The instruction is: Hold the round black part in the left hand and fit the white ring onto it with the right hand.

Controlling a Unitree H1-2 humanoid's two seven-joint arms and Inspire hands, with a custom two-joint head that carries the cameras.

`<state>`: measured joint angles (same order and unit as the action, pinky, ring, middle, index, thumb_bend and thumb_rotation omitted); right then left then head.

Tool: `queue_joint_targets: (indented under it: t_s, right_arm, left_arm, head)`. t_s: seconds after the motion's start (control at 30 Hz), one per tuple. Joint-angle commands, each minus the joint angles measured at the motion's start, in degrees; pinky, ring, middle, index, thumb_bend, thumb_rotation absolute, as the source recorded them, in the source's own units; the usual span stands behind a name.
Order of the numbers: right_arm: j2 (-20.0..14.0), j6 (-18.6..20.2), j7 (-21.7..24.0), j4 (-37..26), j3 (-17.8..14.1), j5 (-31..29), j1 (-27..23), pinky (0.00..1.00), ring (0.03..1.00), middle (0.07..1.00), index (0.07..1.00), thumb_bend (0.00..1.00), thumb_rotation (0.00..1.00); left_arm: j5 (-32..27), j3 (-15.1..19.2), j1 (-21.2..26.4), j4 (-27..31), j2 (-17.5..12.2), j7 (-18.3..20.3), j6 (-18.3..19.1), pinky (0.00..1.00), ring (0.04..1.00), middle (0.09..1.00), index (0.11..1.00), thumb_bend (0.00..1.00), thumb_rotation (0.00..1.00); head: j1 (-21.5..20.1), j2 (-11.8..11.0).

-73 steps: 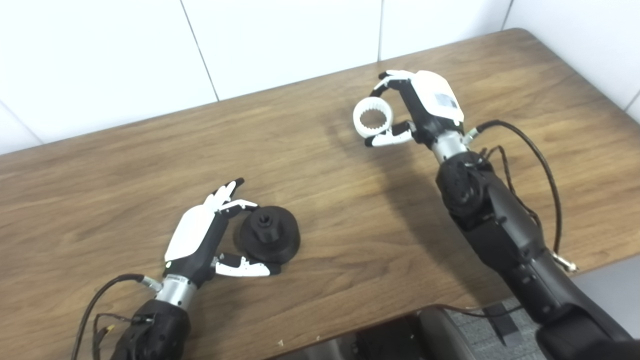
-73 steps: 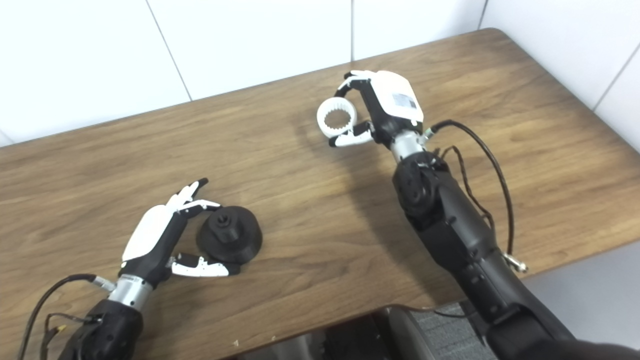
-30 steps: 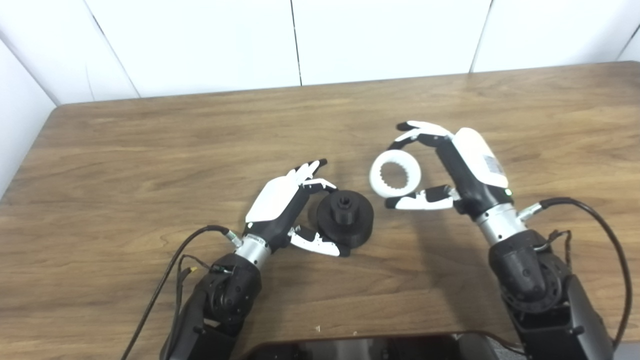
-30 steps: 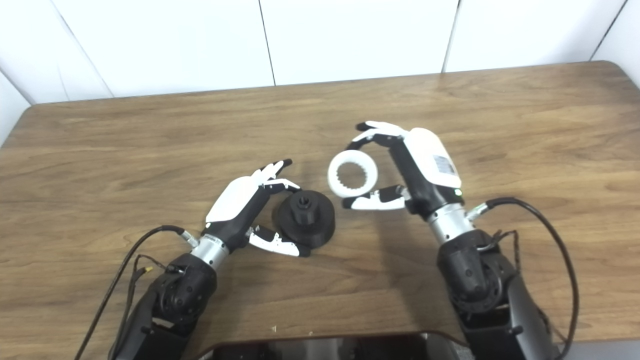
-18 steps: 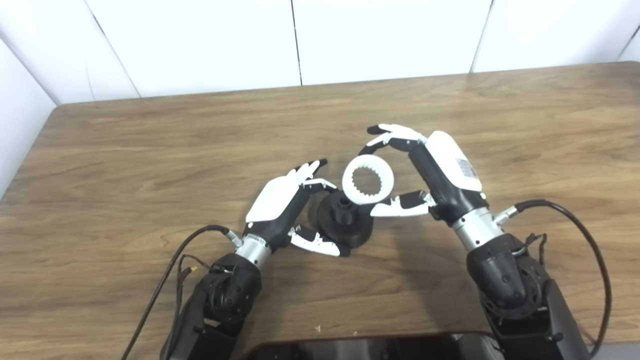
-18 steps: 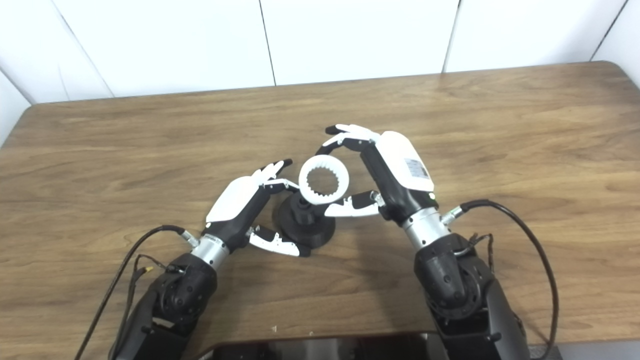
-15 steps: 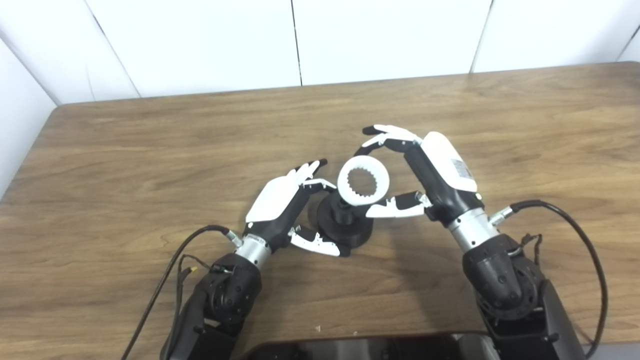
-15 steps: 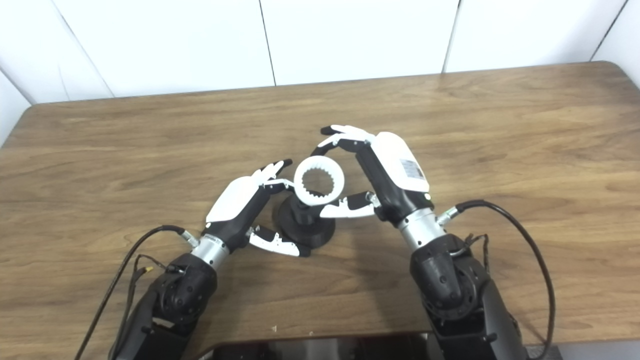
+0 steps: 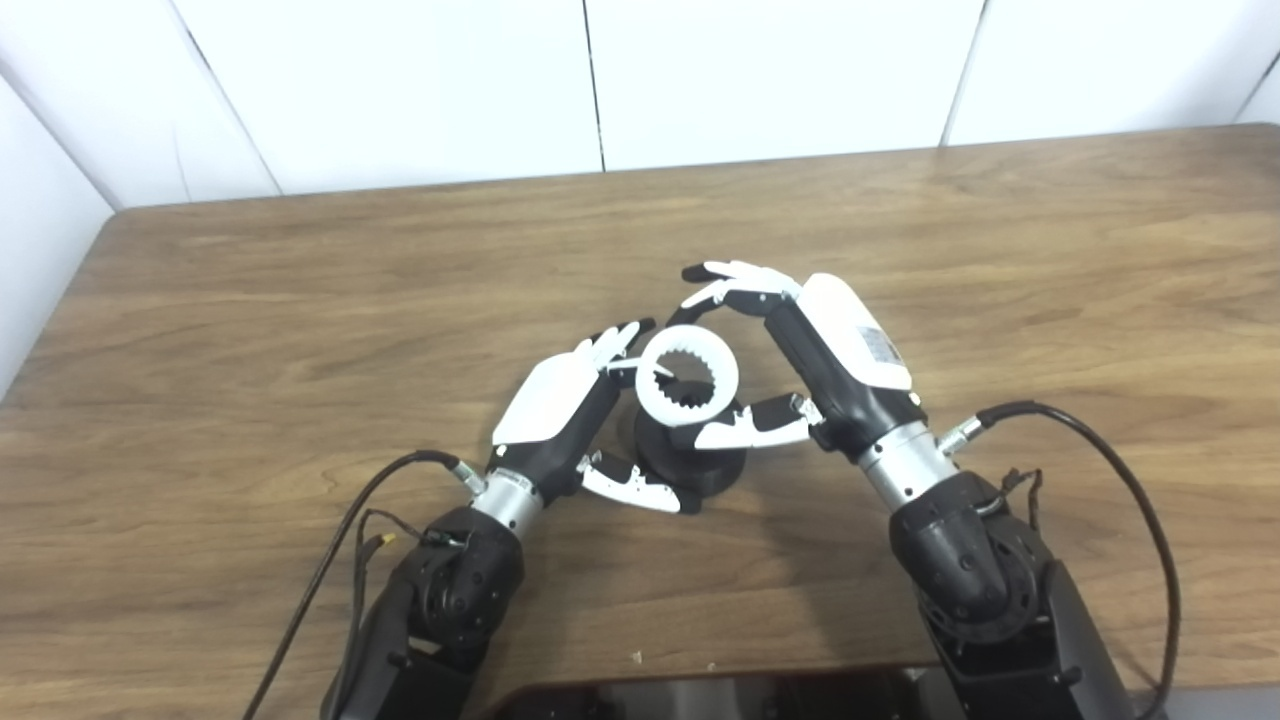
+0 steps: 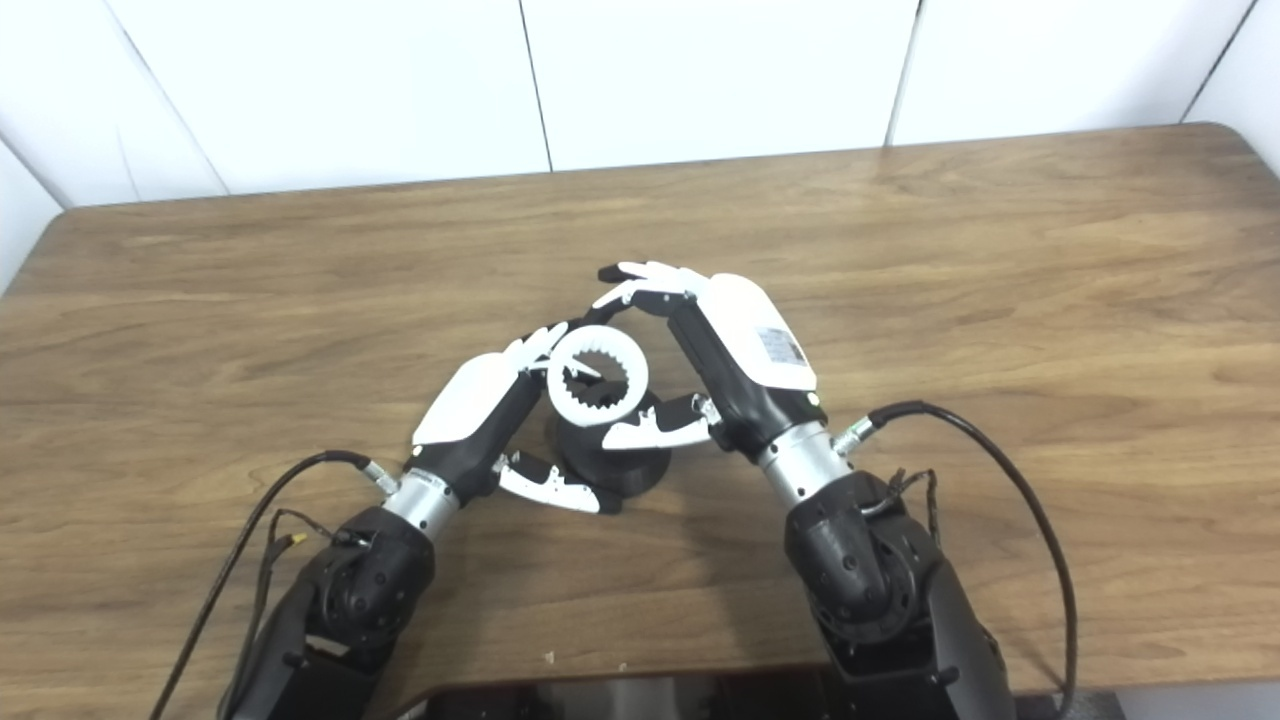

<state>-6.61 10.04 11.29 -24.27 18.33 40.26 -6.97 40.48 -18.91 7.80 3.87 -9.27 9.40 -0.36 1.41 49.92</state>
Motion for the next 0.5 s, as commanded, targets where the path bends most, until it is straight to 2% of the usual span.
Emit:
queue_joint_targets:
  t_s: [0.0,0.47]
  right_arm:
    - [0.6,-2.3,-1.2,-0.4,-0.2,-0.3,-1.8,0.90,0.870,0.830,0.490,0.52,0.16]
    - [-0.1,-3.1,-2.1,1.9,-0.2,-0.1,-1.3,0.89,0.867,0.831,0.490,0.52,0.16]
  left_arm:
    - [-0.1,0.2,2.1,1.4,0.0,-1.1,-0.5,1.00,1.000,1.000,0.602,0.95,0.36]
    - [0.0,0.3,1.8,2.2,-0.5,-0.9,-0.7,1.00,1.000,1.000,0.606,0.95,0.37]
  head:
    - [0.1,0.2]
    - [0.2,0.7]
